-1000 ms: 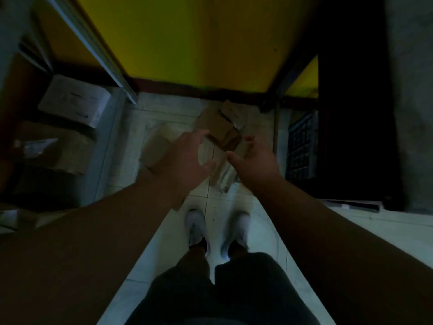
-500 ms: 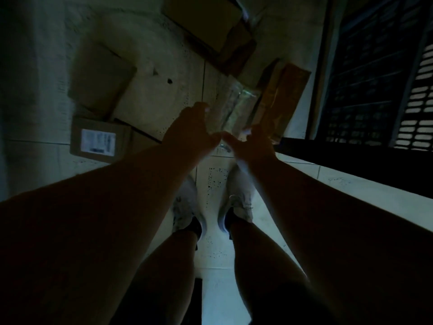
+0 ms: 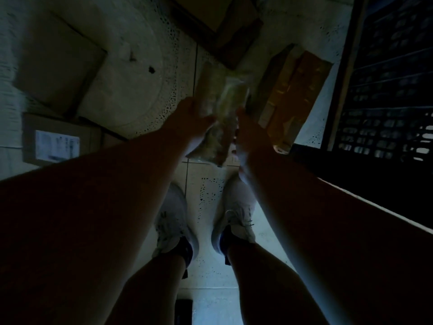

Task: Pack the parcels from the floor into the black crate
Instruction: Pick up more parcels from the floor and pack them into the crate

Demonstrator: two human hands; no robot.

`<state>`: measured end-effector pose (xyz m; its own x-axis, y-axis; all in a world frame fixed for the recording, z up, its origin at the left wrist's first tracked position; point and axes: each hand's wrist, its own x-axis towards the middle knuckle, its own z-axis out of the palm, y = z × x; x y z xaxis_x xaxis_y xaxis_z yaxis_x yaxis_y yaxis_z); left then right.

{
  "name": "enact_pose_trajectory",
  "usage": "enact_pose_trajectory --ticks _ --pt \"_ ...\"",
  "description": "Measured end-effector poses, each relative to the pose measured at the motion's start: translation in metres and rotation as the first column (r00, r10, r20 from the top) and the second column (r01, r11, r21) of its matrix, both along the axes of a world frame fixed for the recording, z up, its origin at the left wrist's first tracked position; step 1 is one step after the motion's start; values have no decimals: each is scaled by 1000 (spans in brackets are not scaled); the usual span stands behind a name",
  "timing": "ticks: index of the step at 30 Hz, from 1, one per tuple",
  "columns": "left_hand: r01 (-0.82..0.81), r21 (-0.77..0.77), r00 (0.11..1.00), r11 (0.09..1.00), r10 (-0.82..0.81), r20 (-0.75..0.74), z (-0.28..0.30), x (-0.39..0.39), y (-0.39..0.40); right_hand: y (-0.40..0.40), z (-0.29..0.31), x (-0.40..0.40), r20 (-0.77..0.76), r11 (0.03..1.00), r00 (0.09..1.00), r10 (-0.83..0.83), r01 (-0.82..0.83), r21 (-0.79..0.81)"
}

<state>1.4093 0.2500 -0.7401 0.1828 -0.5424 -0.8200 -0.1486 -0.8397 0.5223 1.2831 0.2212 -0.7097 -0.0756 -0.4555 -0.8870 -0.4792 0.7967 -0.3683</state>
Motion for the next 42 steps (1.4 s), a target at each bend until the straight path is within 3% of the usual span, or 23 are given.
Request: enact_pose_trajectory --ticks 2,6,9,13,18,22,27,31,35,37,39,42 --pt "-82 -36 996 996 81 -22 25 12 8 -4 21 9 -10 976 978 206 -206 -66" --pt "-331 6 938 944 330 -111 91 37 27 11 94 52 -49 879 910 412 -411 -242" --pt "-540 92 825 837 548 -136 143 56 45 27 157 79 7 847 885 466 -444 -291" --pt "-636 78 753 768 640 -154 205 75 67 35 229 92 77 790 819 568 -518 -328" --pt "-775 14 616 632 760 -207 286 83 95 48 284 96 -74 652 786 613 -557 -514" --pt "-856 -10 495 517 813 -308 334 75 140 48 306 97 -223 608 739 636 -657 -446" --pt "-940 -86 340 331 879 -333 377 31 210 83 333 96 -143 563 637 757 -748 -353" --pt "-983 -106 170 147 948 -270 403 -20 287 146 360 85 -88 416 491 867 -808 -416" --pt "-997 -62 -34 -48 977 -211 424 -72 368 233 390 60 -71 151 219 973 -838 -525" --pt "-998 -24 -48 -51 993 -112 429 -100 407 276 397 45 -107 14 89 990 -830 -558" --pt "-999 23 -41 -41 999 -2 426 -128 446 316 399 30 -127 -67 3 992 -838 -541" --pt "-995 15 -99 -100 991 92 422 -177 502 375 401 2 -171 -172 -95 981 -837 -520"
